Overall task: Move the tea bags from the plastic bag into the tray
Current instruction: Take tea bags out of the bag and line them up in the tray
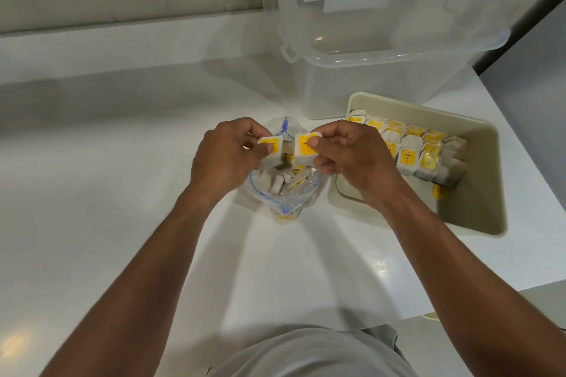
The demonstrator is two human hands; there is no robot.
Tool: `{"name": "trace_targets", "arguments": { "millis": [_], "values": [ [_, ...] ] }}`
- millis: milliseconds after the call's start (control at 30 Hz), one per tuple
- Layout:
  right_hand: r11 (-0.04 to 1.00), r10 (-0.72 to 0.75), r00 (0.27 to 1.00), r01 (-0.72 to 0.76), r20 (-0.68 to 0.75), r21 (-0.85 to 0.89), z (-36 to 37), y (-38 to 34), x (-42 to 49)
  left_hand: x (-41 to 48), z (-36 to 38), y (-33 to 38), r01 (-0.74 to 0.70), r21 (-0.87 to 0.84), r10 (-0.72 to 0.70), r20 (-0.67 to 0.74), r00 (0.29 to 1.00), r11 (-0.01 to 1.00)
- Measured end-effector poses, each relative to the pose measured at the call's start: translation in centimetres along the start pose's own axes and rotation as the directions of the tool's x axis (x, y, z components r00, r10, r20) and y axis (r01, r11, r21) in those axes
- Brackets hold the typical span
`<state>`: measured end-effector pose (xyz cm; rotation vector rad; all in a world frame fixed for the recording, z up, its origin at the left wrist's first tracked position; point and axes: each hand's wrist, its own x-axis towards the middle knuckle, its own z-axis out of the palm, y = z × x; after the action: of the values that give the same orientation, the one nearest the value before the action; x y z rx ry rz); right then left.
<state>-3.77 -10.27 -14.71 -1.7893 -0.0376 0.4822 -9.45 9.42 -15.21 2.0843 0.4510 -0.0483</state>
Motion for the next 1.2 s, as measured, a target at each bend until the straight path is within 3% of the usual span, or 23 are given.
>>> {"name": "trace_targets", "arguments": {
  "millis": [67, 200, 300, 400, 567, 633, 867, 1200],
  "values": [
    [1.000, 0.021, 0.999, -0.021, 0.030, 0.006, -0.2, -0.4, 0.0, -0.1, -0.1, 0.1, -0.011, 0.059, 0.013, -0.040, 0.999, 0.998],
    [0.999, 0.045, 0.978, -0.050, 0.203, 0.018, -0.1, -1.1, -0.2, 0.2, -0.3, 0.3, 0.073, -0.091, -0.075, -0.024, 0.997, 0.993],
    [1.000, -0.021, 0.977, 0.020, 0.214, 0.007, 0.1, -1.3, -0.1, 0.1, -0.5, 0.8, 0.127, -0.242, -0.118, 0.052, 0.992, 0.962],
    [0.995, -0.021, 0.953, -0.011, 0.303, 0.103, 0.3, -1.6, -0.2, -0.2, -0.6, 1.2, 0.130, -0.278, -0.109, 0.092, 0.990, 0.952],
    [0.994, -0.094, 0.984, 0.101, 0.151, -0.037, 0.6, -1.2, 0.4, -0.6, -0.7, 1.7, 0.108, -0.277, -0.061, 0.172, 0.983, 0.955],
    [0.998, -0.064, 0.978, 0.059, 0.196, 0.028, 0.6, -1.3, 0.3, -0.5, -0.7, 1.6, 0.096, -0.260, -0.061, 0.139, 0.988, 0.961],
    [0.995, -0.095, 0.979, 0.098, 0.183, -0.006, -0.1, -1.2, -0.2, -0.6, -0.4, 2.2, 0.066, -0.283, -0.027, 0.139, 0.990, 0.957],
    [0.995, -0.098, 0.982, 0.099, 0.164, 0.004, -1.4, -1.0, -1.1, -0.6, 0.3, 2.4, -0.017, -0.134, 0.035, 0.137, 0.990, 0.991]
  ]
}}
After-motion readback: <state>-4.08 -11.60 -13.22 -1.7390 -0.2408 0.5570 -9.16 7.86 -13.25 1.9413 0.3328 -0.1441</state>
